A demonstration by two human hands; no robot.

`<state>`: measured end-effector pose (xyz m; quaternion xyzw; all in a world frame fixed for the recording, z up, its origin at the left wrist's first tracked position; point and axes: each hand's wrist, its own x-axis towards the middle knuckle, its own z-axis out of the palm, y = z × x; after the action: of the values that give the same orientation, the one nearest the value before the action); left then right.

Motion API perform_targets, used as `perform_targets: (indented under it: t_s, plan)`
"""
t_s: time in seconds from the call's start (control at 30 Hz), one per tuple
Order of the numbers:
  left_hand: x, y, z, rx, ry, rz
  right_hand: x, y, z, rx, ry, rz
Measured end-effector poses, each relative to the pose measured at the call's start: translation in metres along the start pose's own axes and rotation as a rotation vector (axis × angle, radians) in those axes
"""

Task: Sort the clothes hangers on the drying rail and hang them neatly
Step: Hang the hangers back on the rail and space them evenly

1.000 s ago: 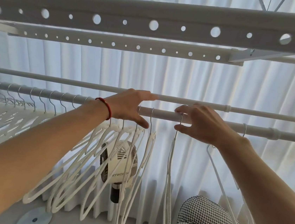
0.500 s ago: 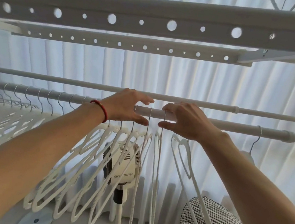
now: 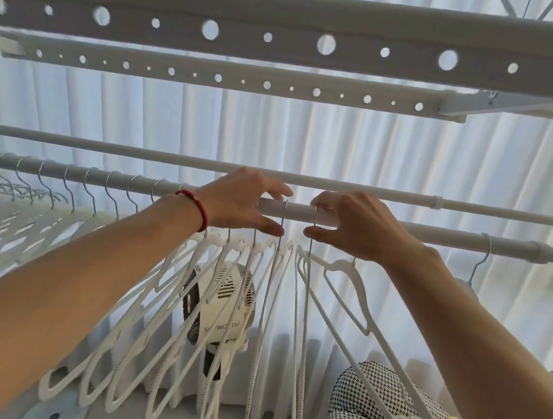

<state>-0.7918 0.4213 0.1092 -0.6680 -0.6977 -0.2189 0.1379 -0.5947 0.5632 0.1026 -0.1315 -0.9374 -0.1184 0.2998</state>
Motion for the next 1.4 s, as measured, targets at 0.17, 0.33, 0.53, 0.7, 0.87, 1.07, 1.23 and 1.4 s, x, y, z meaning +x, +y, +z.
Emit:
perform_targets:
  t_s: [0.17,0.33,0.53,0.7,0.87,1.07,1.23,1.4]
  plan:
    - [0.002,0.004,0.000,-0.012,0.006,-0.013,-0.006,0.005,-0.004,0.083,0.001,0.022]
    - [0.002,0.008,0.000,0.021,0.017,0.009,-0.021,0.037,-0.023,0.111,-0.151,0.079]
    - [0.002,0.007,-0.002,0.031,0.030,0.010,-0.024,0.040,-0.017,0.139,-0.201,0.047]
    - [-0.003,0.007,-0.003,0.022,0.035,0.017,-0.024,0.044,-0.018,0.178,-0.177,0.040]
    - [-0.008,0.010,-0.004,0.027,0.039,0.021,-0.017,0.036,-0.018,0.114,-0.138,0.025]
    - [-0.010,0.011,-0.004,0.025,0.055,0.022,-0.012,0.028,-0.016,-0.025,-0.100,0.009]
    - [-0.009,0.013,-0.002,0.023,0.048,0.022,-0.008,0.018,-0.014,-0.145,-0.084,-0.028]
    - [-0.007,0.016,0.001,0.021,0.059,0.037,-0.006,0.012,-0.014,-0.194,-0.069,-0.035]
